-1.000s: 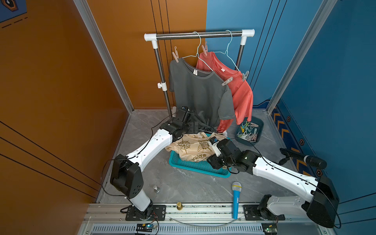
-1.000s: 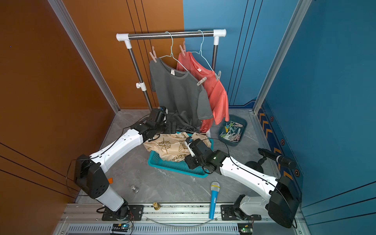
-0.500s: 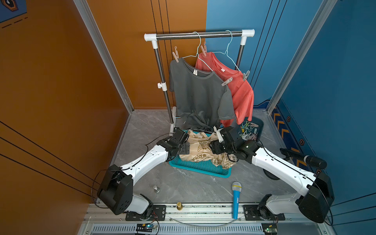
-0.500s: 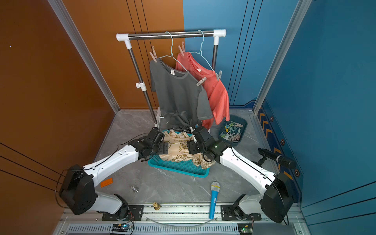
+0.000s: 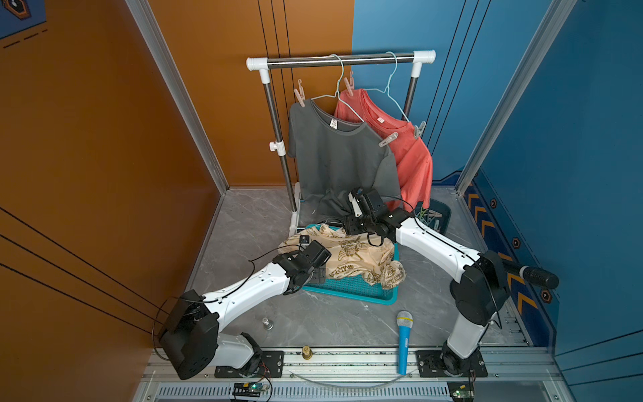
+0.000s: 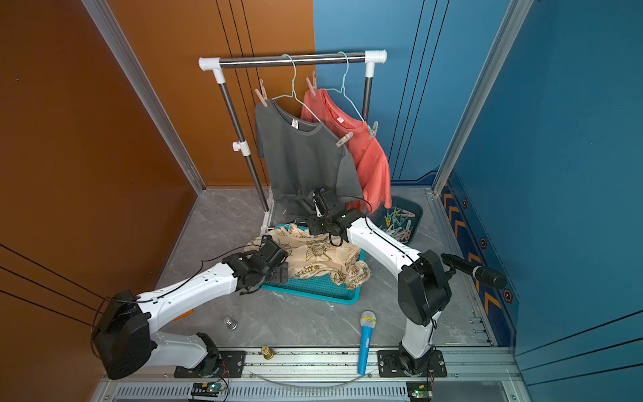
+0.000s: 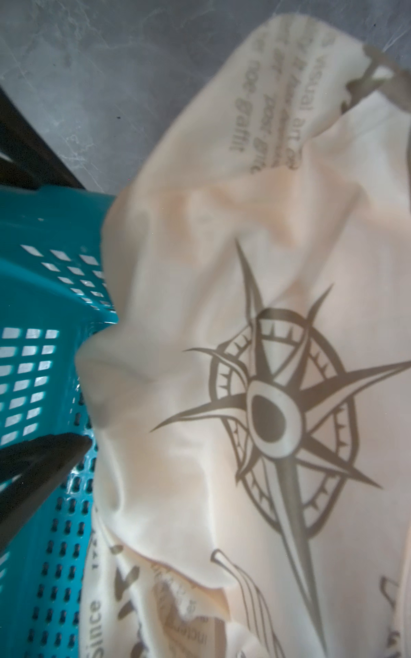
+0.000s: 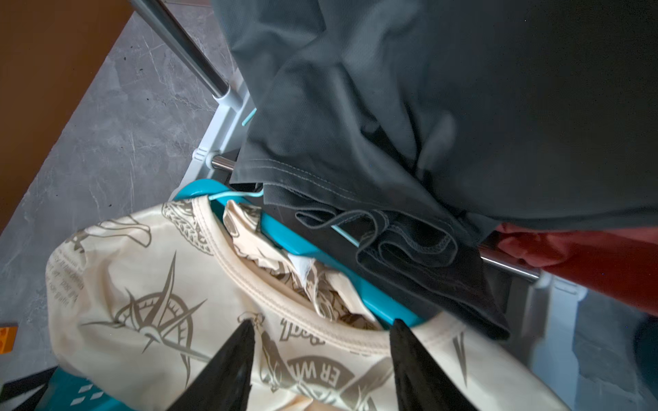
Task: Use clothespins to secure the t-shirt on both sides of the hanger
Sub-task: Move the basket to the center of the board.
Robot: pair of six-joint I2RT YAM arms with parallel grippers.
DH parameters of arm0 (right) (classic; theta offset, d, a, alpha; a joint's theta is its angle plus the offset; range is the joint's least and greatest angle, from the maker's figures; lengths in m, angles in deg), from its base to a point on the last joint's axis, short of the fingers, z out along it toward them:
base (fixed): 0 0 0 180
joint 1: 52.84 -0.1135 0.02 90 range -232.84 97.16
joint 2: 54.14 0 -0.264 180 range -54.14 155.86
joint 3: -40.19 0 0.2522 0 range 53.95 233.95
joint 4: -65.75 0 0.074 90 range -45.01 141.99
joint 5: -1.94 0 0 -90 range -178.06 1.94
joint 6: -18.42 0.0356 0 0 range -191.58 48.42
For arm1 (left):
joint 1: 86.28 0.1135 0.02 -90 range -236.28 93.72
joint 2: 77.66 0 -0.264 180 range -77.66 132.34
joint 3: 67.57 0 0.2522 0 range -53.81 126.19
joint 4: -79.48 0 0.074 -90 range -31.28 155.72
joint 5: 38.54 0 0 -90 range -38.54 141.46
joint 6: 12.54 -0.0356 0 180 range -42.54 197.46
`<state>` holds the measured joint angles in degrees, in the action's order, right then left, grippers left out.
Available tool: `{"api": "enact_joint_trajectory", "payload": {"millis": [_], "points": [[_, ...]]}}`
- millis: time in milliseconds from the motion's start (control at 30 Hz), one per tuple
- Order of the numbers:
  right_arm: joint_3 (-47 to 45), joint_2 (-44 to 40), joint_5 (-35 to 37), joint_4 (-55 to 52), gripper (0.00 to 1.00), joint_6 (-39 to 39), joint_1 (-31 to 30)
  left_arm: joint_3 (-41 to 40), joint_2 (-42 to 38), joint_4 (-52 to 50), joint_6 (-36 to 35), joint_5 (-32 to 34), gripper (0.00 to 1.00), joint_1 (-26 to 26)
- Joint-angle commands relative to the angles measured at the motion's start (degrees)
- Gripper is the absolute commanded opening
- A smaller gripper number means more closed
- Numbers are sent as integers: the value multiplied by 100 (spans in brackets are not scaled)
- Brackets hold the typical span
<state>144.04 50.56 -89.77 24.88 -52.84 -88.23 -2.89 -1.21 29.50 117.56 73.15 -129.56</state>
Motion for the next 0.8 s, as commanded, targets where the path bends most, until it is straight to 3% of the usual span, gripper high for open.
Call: {"api": "enact_joint_trajectory", "payload": {"millis": [0,267,433,500,667,767], "points": [[436,310,-117,-282,61,-37,126,-307,-303,-297,424,82,94,-176],[1174,1150,-129,-787,56,-302,189,-615,-684,-428,925,37,92,-481],[1430,1559,-329,-702,45,-249,225,-481,-588,-452,871,35,93,-514],[1597,1717,-497,-704,36,-198,257,-411,-561,-462,834,27,93,-516],[1855,1911,-766,-529,3,-7,362,-328,-507,-469,780,24,93,-495],[2123,1947,-799,-531,0,55,429,-353,-418,-472,780,-20,94,-487]]}}
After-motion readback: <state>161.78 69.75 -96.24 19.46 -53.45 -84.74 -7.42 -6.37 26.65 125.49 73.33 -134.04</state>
